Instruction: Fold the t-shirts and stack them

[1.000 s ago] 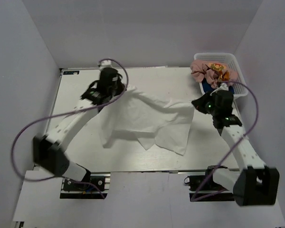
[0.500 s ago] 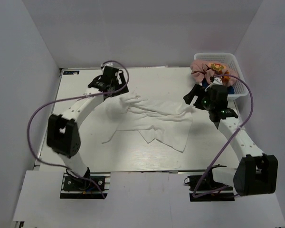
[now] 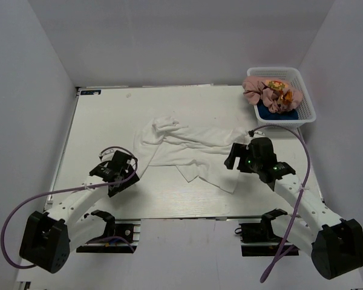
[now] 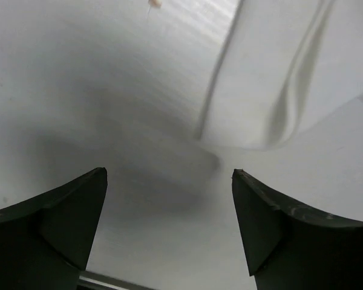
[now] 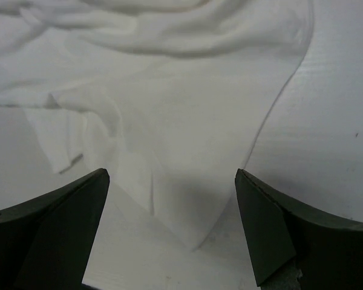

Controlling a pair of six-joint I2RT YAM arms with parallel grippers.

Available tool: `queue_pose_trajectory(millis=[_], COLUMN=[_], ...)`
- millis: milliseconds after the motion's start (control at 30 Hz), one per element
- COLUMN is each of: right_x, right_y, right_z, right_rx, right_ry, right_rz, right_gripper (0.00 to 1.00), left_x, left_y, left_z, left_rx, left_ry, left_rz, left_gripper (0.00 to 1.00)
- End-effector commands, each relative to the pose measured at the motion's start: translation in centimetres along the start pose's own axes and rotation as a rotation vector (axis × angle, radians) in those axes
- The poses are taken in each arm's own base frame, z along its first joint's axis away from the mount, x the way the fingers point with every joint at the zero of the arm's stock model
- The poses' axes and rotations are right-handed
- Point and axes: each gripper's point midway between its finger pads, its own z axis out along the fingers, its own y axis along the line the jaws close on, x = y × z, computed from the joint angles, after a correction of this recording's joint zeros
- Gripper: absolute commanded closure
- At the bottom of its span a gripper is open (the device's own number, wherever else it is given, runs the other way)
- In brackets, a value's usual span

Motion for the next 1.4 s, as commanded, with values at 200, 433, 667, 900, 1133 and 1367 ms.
queue_pose_trajectory(millis=[200, 433, 667, 900, 1133, 1367], right_x=[4.3, 5.5, 6.2, 6.9, 9.2, 11.1], right_y=[-0.5, 0.5, 0.5, -0.3, 0.0, -0.9], right_z=[1.0, 2.4, 2.4, 1.4, 0.0, 0.4], right_rx=[0.067, 0.064, 0.086, 0.113, 0.109, 0.201], right_ry=[0.117, 0.186, 0.213, 0.228, 0.336, 0.365], right_rz=[-0.035, -0.058, -0.062, -0.063, -0.106, -0.137], right_gripper=[0.1, 0.1, 0.1, 0.1, 0.1, 0.1], left_x=[-2.6, -3.5, -3.1, -2.0, -1.7, -1.6], left_y=[-2.3, -5.4, -6.4, -6.8, -10.4, -12.1], left_z=[1.8, 1.5, 2.9, 3.5, -2.8, -8.1], left_rx=[0.05, 0.211, 0.189, 0.201, 0.557, 0.714], left_ry=[-0.122, -0.161, -0.092, -0.022, -0.066, -0.003], left_rz=[0.065, 0.181, 0.261, 0.301, 0.211, 0.195], left_gripper=[0.17, 0.2, 0.55, 1.0, 1.0, 1.0])
